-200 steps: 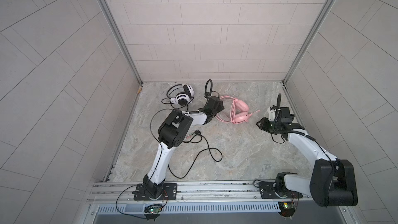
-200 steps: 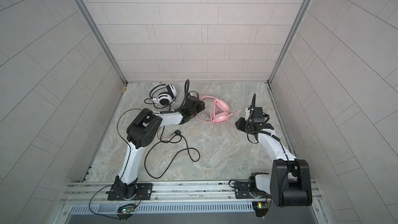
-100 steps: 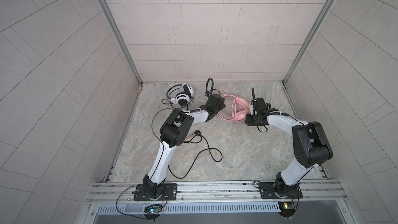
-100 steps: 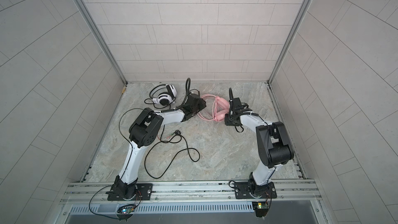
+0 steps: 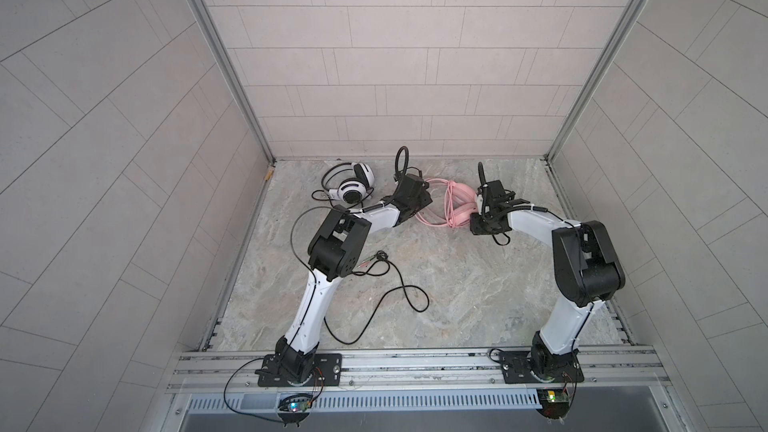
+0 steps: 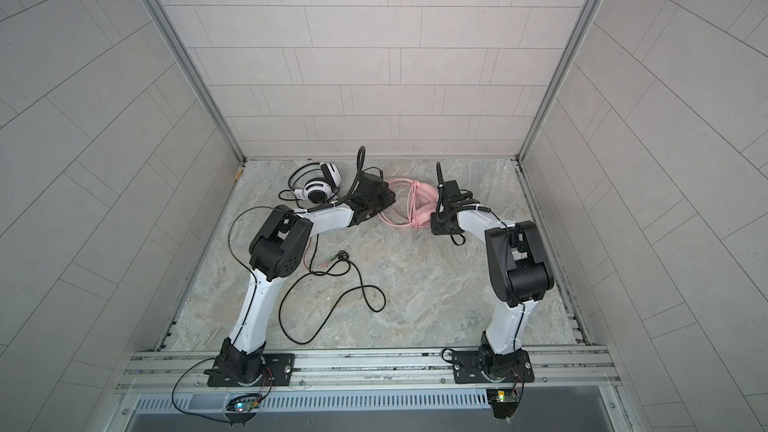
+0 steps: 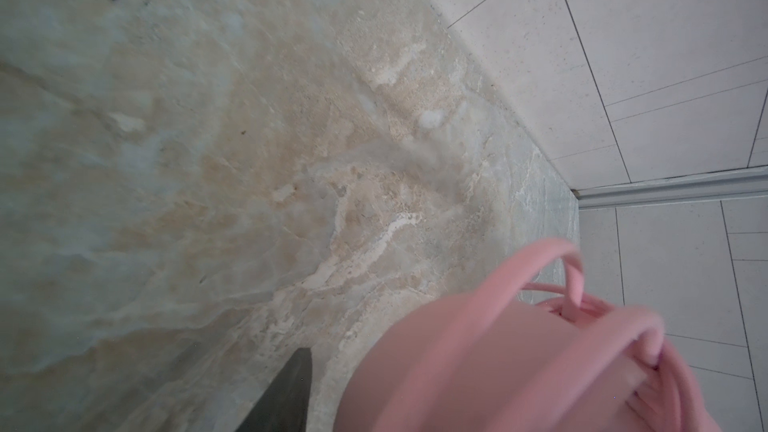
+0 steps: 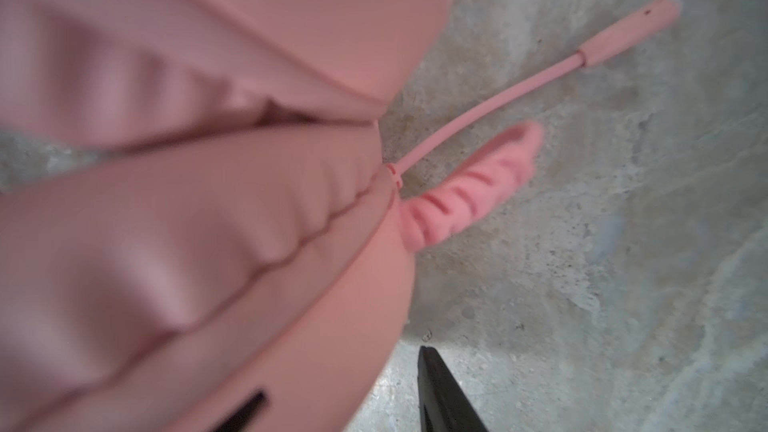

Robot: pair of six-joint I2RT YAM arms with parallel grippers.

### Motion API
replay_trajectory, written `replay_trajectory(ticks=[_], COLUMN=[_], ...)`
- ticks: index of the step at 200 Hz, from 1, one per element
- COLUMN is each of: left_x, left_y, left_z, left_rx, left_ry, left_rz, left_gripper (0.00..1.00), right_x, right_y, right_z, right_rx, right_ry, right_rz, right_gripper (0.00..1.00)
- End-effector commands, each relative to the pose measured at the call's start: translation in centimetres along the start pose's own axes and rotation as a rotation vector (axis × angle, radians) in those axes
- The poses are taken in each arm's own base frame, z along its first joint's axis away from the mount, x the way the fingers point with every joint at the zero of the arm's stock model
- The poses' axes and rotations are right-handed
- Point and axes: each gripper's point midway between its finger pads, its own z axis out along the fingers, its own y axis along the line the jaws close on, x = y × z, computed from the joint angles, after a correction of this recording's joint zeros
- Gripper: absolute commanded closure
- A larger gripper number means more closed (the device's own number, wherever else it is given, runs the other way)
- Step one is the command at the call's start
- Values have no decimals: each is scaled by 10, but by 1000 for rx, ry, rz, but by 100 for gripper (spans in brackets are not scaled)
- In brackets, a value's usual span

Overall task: Wrap the headphones
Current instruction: 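Press the wrapped pink headset onto the table with both grippers, then open both grippers and lift them away from the pink headset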

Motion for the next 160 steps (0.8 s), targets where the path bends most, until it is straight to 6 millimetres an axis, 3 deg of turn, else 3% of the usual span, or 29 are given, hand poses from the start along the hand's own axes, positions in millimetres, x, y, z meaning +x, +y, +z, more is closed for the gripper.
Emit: replay_trajectory(ticks=[1,18,25,29,33,74,99,160], left_x=[-1,-3,-6,-9,-10,-25,-32,-21], left_y=[-33,-35,-38,-40,-41,-54,-48,1], left_z=[-15,-25,-30,-33,-36,-67,-90,-109], left_rx=[82,63,62,59,57,49,11,-39], left_ry=[56,60,55,47,41,9,-22,13], left_rz=[61,107,134,151,168,307,367,381], left_gripper=[39,18,16,4,0,0,0,0], right_x=[-8,-8,-9,-9,-9,-17,-20,-16], right_y=[1,2,2,2,2,3,4,2], right_z=[4,9,11,12,13,15,20,35], right_rx=[11,9,11,12,12,12,5,20], right_ry=[0,20,25,30,35,47,68,140], right_rz=[-27,-31,-35,-38,-40,-54,-75,-78], right_gripper=[60,60,60,61,61,61,61,63])
